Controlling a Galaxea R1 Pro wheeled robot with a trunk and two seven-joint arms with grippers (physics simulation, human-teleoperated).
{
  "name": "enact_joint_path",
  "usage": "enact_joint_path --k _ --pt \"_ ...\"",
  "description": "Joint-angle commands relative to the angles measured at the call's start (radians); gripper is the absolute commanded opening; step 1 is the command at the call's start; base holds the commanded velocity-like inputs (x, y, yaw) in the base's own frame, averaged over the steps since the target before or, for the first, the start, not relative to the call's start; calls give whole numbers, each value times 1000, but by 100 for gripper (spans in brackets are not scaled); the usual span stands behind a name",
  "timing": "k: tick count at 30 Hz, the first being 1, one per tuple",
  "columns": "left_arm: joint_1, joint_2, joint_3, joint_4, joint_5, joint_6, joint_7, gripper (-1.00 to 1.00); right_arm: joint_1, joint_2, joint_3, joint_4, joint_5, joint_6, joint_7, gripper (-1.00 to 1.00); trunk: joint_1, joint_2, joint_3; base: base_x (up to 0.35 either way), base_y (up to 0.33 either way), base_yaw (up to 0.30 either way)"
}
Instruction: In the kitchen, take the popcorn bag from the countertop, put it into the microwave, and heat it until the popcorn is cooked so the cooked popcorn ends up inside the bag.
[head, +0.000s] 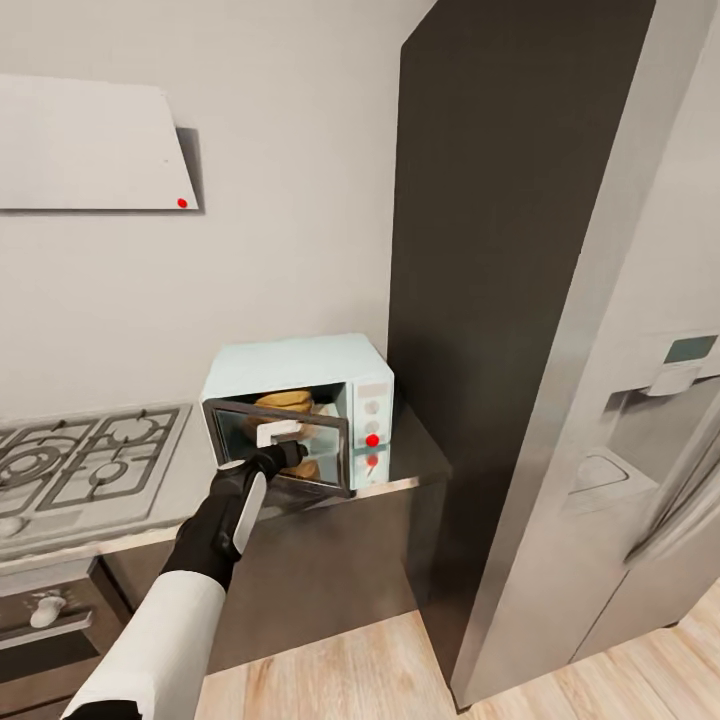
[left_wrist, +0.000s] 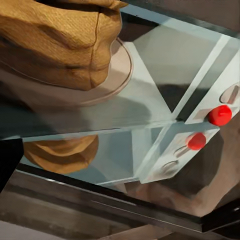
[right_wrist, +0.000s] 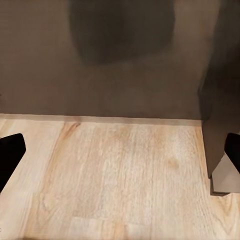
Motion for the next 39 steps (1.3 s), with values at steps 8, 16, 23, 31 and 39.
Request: enact_joint_path --k 8,16,23,31,39 --pt "0 -1 3 -1 3 6 0 100 -1 -1 62 -2 0 0 2 100 1 -2 -2 132 0 0" --pt "1 -1 2 -1 3 6 0 100 -1 0 62 -2 0 0 0 100 1 -2 -2 134 0 0" --pt "2 -2 1 -1 3 6 0 100 -1 0 62 -2 -1 0 0 100 1 -2 -2 139 0 0" --pt "2 -3 1 -1 3 6 0 100 -1 0 62 -2 -2 0 0 100 1 -2 -2 82 0 0" --pt "4 -3 0 -1 2 4 0 100 -1 0 62 -2 -1 0 -1 100 1 -2 -2 72 0 0"
